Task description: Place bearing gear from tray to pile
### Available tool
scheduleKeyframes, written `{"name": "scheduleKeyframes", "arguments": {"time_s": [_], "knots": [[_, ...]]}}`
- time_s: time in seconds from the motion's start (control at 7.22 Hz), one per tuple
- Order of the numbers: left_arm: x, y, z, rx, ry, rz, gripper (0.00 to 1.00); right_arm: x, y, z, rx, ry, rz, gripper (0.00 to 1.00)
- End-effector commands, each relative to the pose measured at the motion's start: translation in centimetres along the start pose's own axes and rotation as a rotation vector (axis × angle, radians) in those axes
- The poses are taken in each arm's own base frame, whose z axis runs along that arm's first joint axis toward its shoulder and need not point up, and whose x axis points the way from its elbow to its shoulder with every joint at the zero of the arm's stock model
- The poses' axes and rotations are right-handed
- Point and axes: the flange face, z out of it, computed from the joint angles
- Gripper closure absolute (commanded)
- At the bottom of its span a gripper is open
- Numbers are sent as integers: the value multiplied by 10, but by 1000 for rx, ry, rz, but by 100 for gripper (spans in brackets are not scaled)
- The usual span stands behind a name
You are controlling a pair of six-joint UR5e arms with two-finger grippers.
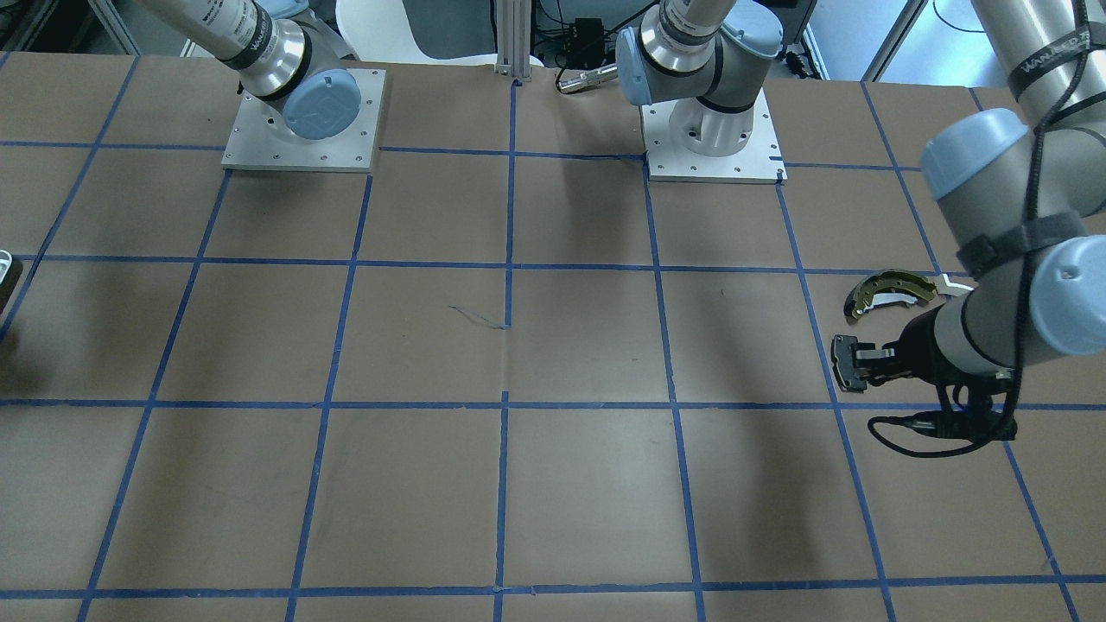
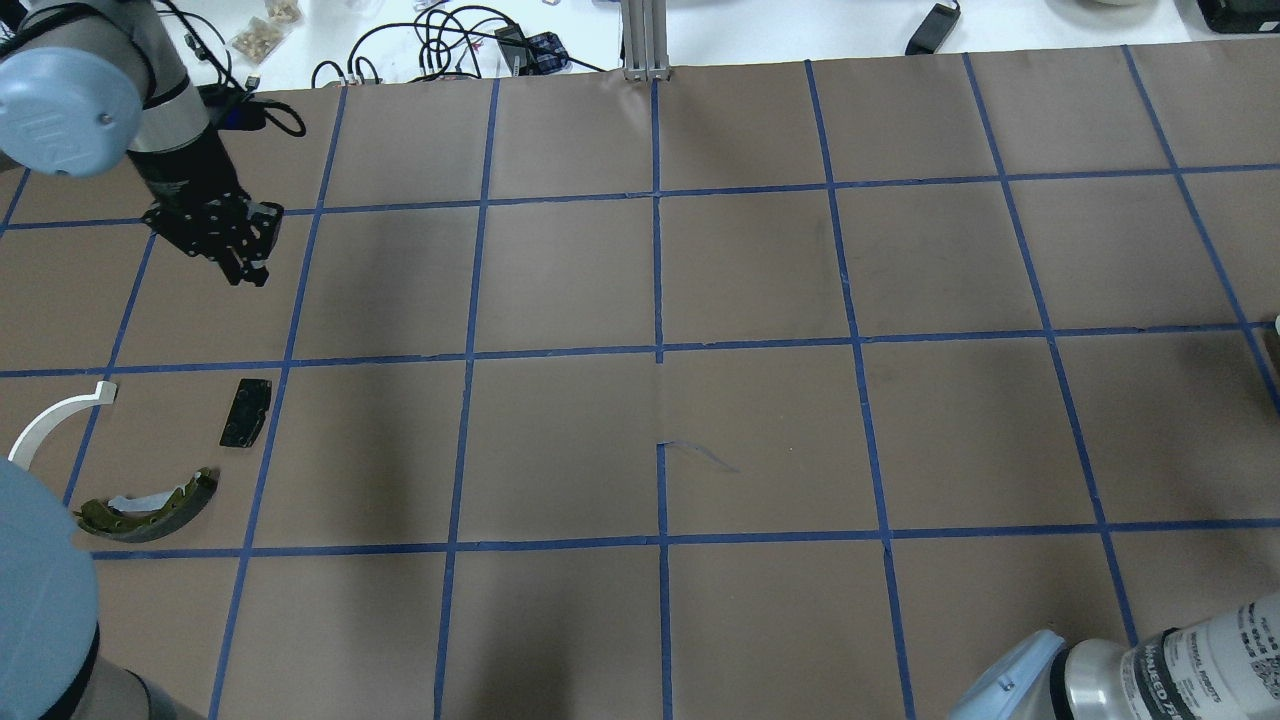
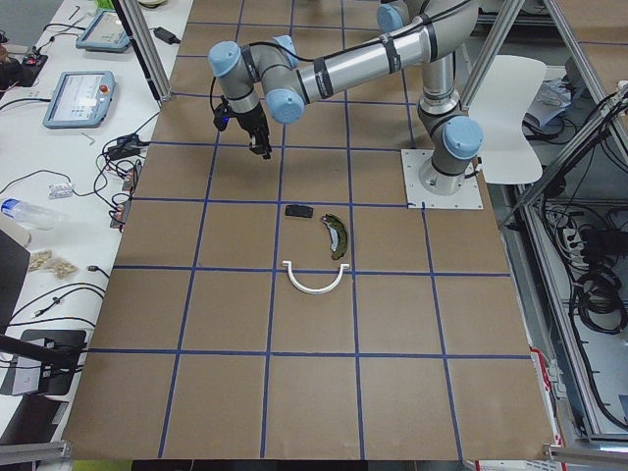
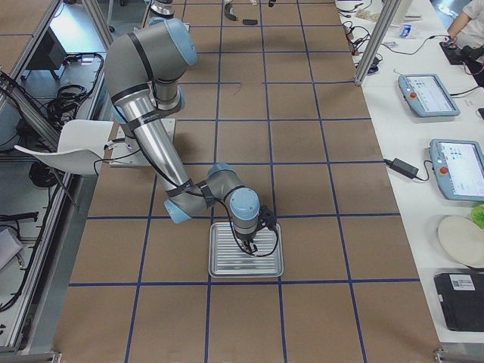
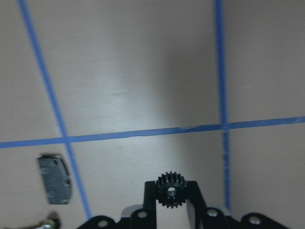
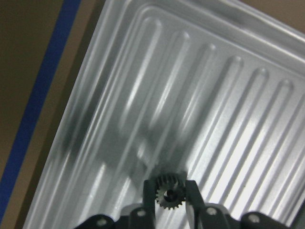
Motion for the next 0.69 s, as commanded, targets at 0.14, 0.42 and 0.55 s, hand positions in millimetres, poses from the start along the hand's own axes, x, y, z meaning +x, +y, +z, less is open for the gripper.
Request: {"name": "scheduleKeyframes", "arguments": {"time_s": [0.14, 0.42, 0.55], "knots": [[-75, 22, 68, -3, -32, -28, 100, -44, -40, -89, -8, -18, 33, 100], [-94, 33, 113, 70, -69, -1, 100, -109, -100, -144, -8, -38, 76, 100], [-89, 37, 134, 75, -70, -1, 100, -139, -119, -158, -22, -76, 125, 100]]}}
